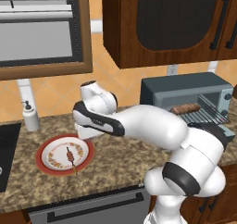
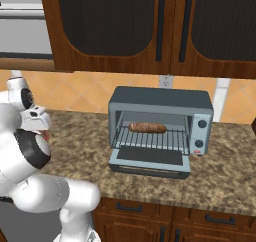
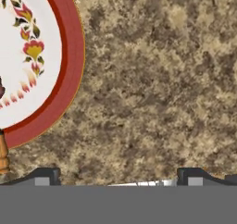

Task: Pick up the kebab skewer and baguette bread, and place them inside the toaster oven. Close the toaster oven door and start by setting the timer.

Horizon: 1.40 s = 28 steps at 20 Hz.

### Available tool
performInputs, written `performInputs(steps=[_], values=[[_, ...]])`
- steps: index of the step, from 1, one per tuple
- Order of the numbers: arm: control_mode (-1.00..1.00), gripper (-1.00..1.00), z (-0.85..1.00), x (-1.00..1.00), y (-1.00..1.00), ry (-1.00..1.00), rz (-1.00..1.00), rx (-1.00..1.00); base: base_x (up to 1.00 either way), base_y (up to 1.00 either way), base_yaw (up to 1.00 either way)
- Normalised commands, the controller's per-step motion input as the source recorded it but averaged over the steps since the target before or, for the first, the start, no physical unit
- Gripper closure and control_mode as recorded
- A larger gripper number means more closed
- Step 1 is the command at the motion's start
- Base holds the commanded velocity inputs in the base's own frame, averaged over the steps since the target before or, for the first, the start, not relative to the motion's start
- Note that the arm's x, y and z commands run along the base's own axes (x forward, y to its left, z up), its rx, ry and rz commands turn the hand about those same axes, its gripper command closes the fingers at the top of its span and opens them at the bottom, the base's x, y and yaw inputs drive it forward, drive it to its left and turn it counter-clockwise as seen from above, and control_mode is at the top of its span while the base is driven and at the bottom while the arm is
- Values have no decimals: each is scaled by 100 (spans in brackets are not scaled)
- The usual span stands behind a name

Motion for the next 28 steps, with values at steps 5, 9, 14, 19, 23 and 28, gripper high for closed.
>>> performInputs(steps=[5,9,14,19,23,28], values=[[-100,-100,-23,5,55,2,2,24,0,0,0],[-100,-100,-42,0,73,1,-1,2,0,0,0],[-100,-100,-25,16,62,0,-4,-2,0,0,0],[-100,-100,-11,37,41,0,-2,-3,0,0,0],[-100,-100,-19,45,35,0,0,-7,0,0,0],[-100,-100,-51,13,15,0,0,-6,0,0,0]])
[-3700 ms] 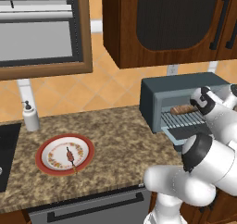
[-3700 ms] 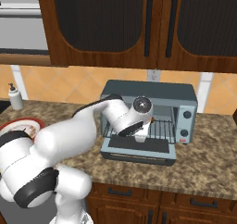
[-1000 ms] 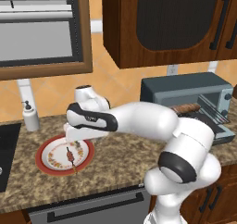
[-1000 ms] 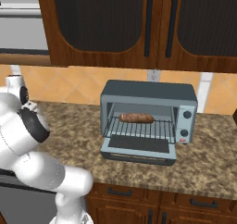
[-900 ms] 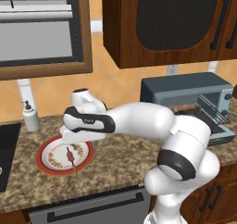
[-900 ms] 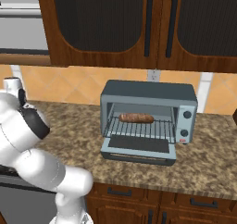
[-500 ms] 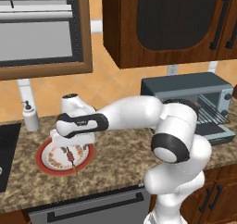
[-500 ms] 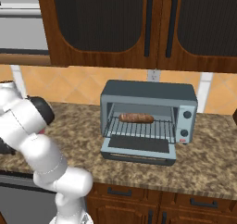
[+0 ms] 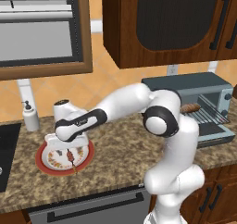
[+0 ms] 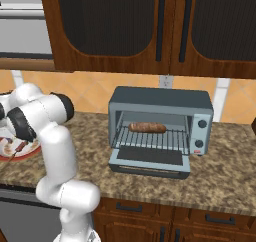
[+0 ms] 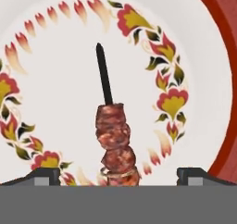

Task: Pick up the kebab skewer and baguette bread, and place them inside the toaster oven. Close the toaster oven door and start by setting the timer.

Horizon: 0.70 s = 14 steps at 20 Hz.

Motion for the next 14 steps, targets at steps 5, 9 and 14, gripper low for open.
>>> performInputs(steps=[5,9,14], values=[[-100,-100,-42,2,3,0,0,-3,0,0,0],[-100,100,-25,1,0,0,0,0,0,0,0],[-100,100,-32,0,-5,0,0,0,0,0,0]])
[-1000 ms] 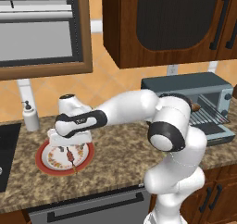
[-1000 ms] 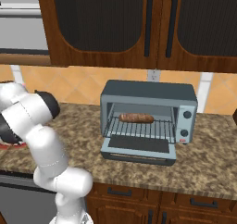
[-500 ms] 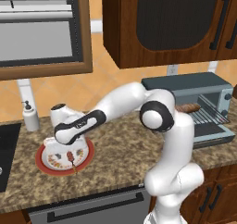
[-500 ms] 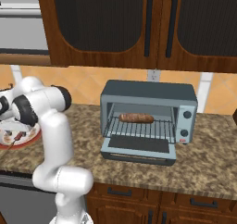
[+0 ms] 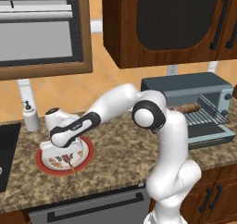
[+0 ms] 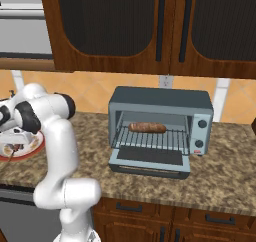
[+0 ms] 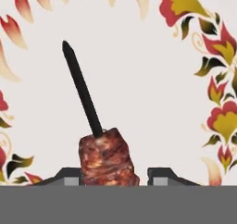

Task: Pick up the kebab skewer and baguette bread, and place them inside the toaster oven. Close the toaster oven door and start by setting the timer.

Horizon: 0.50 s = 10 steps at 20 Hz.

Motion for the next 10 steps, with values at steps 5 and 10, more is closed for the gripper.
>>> performInputs(steps=[5,10], values=[[-100,100,-48,0,-11,0,0,0,0,0,0],[-100,100,24,3,-31,0,-3,1,0,0,0]])
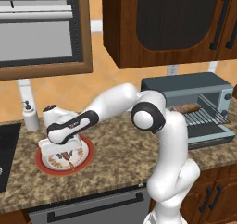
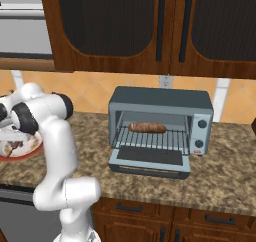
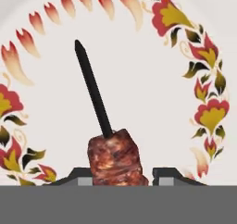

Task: Pick up the kebab skewer and baguette bread, and place them inside the toaster oven. Close the toaster oven door and start by setting the timer.

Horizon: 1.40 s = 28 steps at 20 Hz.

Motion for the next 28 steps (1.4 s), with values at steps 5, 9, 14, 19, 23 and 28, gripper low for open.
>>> performInputs(steps=[5,9,14,19,23,28], values=[[-100,100,73,0,-92,-1,-10,5,0,0,0],[-100,100,44,-18,-100,0,-16,13,0,0,0],[-100,100,39,-21,-100,0,-22,18,0,0,0],[-100,100,42,-17,-100,0,-33,21,0,0,0],[-100,100,57,-17,-100,0,-37,21,0,0,0],[-100,100,36,-27,-99,0,-45,15,0,0,0]])
